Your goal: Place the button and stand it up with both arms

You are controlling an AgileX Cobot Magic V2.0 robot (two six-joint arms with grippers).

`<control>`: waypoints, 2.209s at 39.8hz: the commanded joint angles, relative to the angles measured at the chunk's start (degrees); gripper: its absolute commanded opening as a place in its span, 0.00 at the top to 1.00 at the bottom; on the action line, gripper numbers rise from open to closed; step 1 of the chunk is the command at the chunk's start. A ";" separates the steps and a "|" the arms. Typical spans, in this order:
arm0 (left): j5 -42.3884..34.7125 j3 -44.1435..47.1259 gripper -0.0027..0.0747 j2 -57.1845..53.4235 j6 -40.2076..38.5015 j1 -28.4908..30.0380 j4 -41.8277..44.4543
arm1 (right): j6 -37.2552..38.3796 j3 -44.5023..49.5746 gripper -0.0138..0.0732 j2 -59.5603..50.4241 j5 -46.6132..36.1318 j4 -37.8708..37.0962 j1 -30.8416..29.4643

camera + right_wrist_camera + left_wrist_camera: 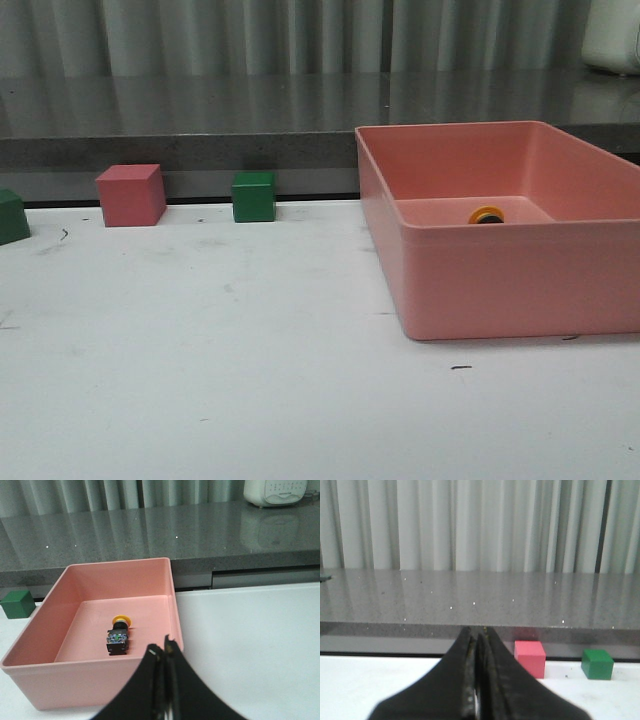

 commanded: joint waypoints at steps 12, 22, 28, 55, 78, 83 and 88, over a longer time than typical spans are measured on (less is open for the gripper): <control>-3.42 -8.73 0.99 15.45 -0.01 0.15 -0.25 | -0.39 -10.09 0.91 16.39 -2.69 0.00 -0.29; -4.15 -8.73 0.78 15.45 -0.01 0.15 -0.25 | -0.39 -10.09 0.63 16.48 -5.25 0.00 -0.29; -4.15 -8.73 0.28 15.45 -0.01 0.15 -0.25 | -0.39 -10.09 0.25 16.48 -6.81 0.00 -0.29; -4.15 -8.73 0.10 15.45 -0.01 0.15 -0.25 | -0.39 -24.57 0.08 48.49 -11.81 0.70 1.40; -4.15 -8.73 0.10 15.45 -0.01 0.15 -0.25 | 4.47 -57.83 0.08 85.50 16.75 0.70 12.20; -4.15 -8.73 0.10 15.45 -0.01 0.15 -0.25 | 5.36 -63.74 0.15 91.95 19.67 0.70 12.20; -4.15 -8.73 0.10 15.45 -0.01 0.15 -0.25 | 5.78 -68.78 0.21 97.99 21.07 0.70 12.20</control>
